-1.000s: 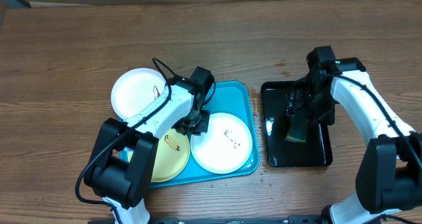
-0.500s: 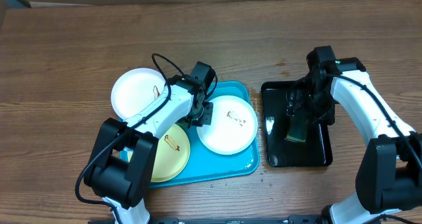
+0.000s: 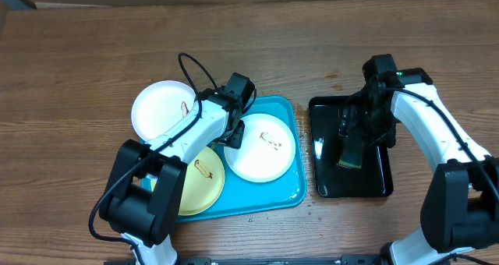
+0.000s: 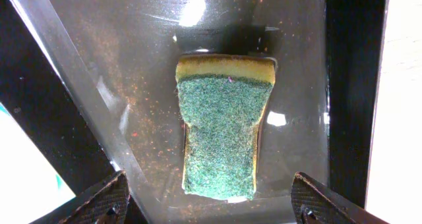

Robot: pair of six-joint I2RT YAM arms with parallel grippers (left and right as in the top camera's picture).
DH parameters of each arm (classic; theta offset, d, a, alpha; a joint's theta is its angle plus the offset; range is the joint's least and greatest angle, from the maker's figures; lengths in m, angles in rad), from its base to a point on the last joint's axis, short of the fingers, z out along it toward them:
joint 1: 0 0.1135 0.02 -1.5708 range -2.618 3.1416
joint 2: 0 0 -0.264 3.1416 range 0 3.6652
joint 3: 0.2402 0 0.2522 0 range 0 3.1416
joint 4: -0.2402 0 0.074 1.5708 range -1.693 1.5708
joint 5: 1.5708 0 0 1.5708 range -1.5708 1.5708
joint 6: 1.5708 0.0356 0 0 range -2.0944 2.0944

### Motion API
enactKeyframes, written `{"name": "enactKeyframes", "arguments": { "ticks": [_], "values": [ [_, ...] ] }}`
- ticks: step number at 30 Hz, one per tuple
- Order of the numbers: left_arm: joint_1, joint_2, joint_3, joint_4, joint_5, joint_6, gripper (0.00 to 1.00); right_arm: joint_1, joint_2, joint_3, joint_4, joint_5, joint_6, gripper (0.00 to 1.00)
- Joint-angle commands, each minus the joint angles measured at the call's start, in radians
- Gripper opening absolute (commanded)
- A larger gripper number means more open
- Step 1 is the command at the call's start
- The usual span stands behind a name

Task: Clean dirty plates on tray and stack at the side
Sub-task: 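Grip the rim of the right white plate with the left gripper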

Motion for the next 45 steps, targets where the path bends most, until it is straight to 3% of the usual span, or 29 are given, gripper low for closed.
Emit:
{"name": "enactKeyframes", "arguments": {
  "ticks": [1,5,8,14,16,19,21,24,29,45],
  "values": [
    [-0.002,0.009,0.085,-0.059,0.072,0.004,0.68,-0.001,-0.032,0.005,0.002,-0.001,-0.002,0.80],
    [-0.001,0.009,0.163,-0.212,0.248,0.003,0.63,-0.001,-0.032,0.005,-0.003,-0.001,-0.002,0.80],
    [-0.001,0.009,0.179,-0.281,0.374,-0.033,0.64,-0.001,-0.032,0.005,-0.005,-0.001,-0.002,0.80],
    [-0.020,0.009,0.102,-0.278,0.407,-0.325,0.61,-0.001,-0.032,0.005,-0.005,-0.001,-0.002,0.80],
    [-0.028,0.009,0.091,-0.264,0.404,-0.363,0.45,-0.001,-0.032,0.005,-0.005,-0.001,-0.002,0.80],
    [-0.043,0.009,0.089,-0.248,0.397,-0.419,0.30,-0.001,-0.032,0.005,-0.005,-0.001,-0.002,0.80],
    [-0.048,0.009,0.089,-0.259,0.360,-0.464,0.30,-0.001,-0.032,0.005,-0.005,-0.001,-0.002,0.80],
    [-0.055,0.007,0.089,-0.304,0.280,-0.580,0.20,-0.001,-0.032,0.005,-0.006,-0.001,-0.002,0.80],
    [-0.083,-0.010,0.089,-0.322,0.222,-0.656,0.24,-0.001,-0.032,0.005,-0.005,-0.001,-0.002,0.80],
    [-0.112,-0.021,0.042,-0.294,0.194,-0.659,0.27,-0.001,-0.032,0.005,-0.005,-0.002,-0.002,0.81]
  ]
}}
